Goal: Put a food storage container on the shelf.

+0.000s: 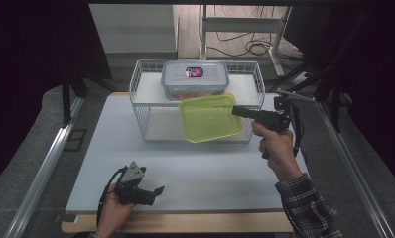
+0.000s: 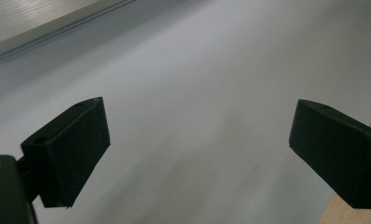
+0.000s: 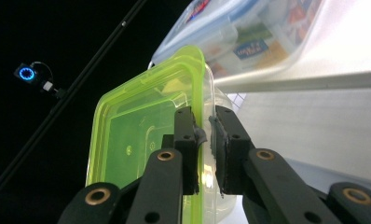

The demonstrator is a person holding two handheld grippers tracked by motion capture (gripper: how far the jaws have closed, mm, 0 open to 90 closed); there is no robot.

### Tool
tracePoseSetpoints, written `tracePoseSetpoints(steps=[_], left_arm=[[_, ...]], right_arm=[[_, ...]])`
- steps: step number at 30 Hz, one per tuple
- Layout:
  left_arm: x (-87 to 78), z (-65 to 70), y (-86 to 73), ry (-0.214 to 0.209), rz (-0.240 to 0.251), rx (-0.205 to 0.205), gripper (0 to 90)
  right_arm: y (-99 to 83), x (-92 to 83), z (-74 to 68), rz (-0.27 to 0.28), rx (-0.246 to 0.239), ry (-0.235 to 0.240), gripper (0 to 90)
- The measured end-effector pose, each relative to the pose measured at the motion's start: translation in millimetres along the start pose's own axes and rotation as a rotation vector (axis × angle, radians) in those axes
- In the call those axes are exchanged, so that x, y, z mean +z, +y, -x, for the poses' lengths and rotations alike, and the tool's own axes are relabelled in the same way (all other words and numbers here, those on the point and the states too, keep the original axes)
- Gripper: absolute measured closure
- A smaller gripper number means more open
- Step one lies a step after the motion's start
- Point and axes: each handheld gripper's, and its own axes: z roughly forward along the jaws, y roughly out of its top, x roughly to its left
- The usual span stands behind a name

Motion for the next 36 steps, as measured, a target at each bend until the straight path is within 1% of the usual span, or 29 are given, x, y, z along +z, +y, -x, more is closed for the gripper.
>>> tracePoseSetpoints(steps=[7, 14, 18, 23, 29, 36], left_arm=[[-0.1, -0.1, 0.4, -0.002, 0.001, 0.002, 5.0], [-0.1, -0.5, 0.6, -0.006, 0.000, 0.000, 5.1], [-0.2, -0.8, 0.6, -0.006, 0.001, 0.000, 5.1], [-0.6, -1.0, 0.9, -0.007, 0.000, 0.003, 5.1], [-1.5, -2.2, 0.9, -0.014, 0.013, -0.019, 5.1], [-3.3, -4.1, 0.9, -0.020, 0.032, -0.038, 5.1]], right_arm=[[12.3, 1.3, -5.2, 0.028, 0.013, 0.006, 80.1], [28.5, 3.4, -14.8, 0.052, -0.001, -0.002, 80.1], [38.9, 4.9, -18.5, 0.070, 0.002, -0.006, 80.1], [51.2, 9.3, -24.7, 0.095, -0.010, -0.021, 80.0], [63.5, 16.7, -31.6, 0.115, -0.025, -0.043, 80.1], [77.4, 29.1, -38.3, 0.141, -0.039, -0.076, 80.0]])
